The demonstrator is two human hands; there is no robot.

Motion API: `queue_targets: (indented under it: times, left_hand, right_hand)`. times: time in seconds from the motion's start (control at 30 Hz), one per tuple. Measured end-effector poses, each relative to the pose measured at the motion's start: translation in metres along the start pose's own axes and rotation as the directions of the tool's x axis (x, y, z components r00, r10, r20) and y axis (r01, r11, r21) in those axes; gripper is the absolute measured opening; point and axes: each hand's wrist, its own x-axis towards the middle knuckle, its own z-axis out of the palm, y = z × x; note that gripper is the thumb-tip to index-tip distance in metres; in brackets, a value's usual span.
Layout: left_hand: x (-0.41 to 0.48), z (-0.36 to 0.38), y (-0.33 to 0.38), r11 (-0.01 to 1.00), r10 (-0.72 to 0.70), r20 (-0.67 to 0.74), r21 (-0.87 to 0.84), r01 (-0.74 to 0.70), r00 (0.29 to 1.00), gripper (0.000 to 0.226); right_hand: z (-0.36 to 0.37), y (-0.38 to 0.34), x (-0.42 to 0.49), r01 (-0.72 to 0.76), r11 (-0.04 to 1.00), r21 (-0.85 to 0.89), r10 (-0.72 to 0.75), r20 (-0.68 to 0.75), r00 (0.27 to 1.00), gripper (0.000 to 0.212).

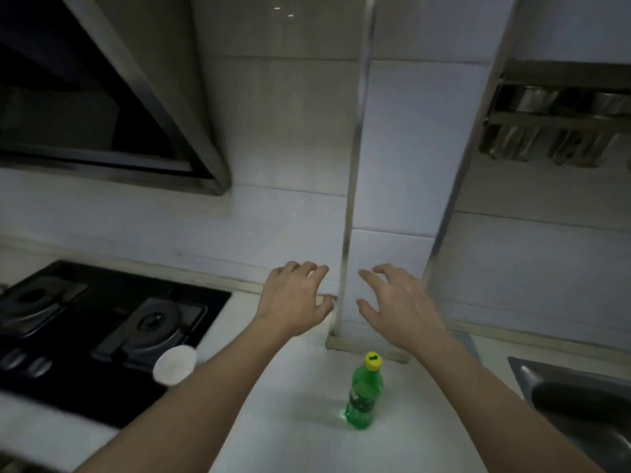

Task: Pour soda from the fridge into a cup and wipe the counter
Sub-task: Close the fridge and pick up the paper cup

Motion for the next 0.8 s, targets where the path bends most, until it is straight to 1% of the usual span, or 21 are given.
queue_targets:
  times: [0.07,0.17,0.27,0.4,0.6,0.73,0.8]
  left_hand:
    - [-0.021,-0.011,-0.007,0.997,-0.073,0.009,0.022,0.073,0.997,0.063]
    - [-0.056,-0.026,-0.017,0.98,-0.186,0.021,0.078,0.183,0.982,0.058]
    - [-0.097,-0.038,-0.021,0.946,-0.302,0.006,0.13,0.298,0.953,0.057]
    - [-0.164,-0.053,-0.026,0.888,-0.43,-0.018,0.173,0.427,0.903,0.058]
    - [-0.261,-0.094,-0.049,0.738,-0.628,-0.076,0.258,0.624,0.774,0.057]
    - [-0.33,-0.12,-0.063,0.616,-0.729,-0.122,0.312,0.724,0.673,0.057]
    - [-0.364,-0.131,-0.069,0.55,-0.779,-0.142,0.314,0.774,0.611,0.055]
  right_hand:
    - [0.0,-0.013,0.002,0.066,0.997,0.033,-0.067,0.004,0.998,0.053]
    - [0.003,-0.04,0.002,0.161,0.978,0.13,-0.163,0.002,0.987,0.056]
    - [0.01,-0.07,-0.005,0.265,0.946,0.187,-0.27,0.0,0.963,0.054]
    - [0.018,-0.118,-0.022,0.382,0.893,0.238,-0.401,0.036,0.915,0.055]
    - [0.012,-0.211,-0.041,0.566,0.769,0.297,-0.597,0.015,0.802,0.057]
    - [0.013,-0.279,-0.059,0.677,0.649,0.347,-0.721,-0.002,0.693,0.054]
    - [0.015,-0.312,-0.07,0.723,0.588,0.363,-0.774,-0.007,0.633,0.054]
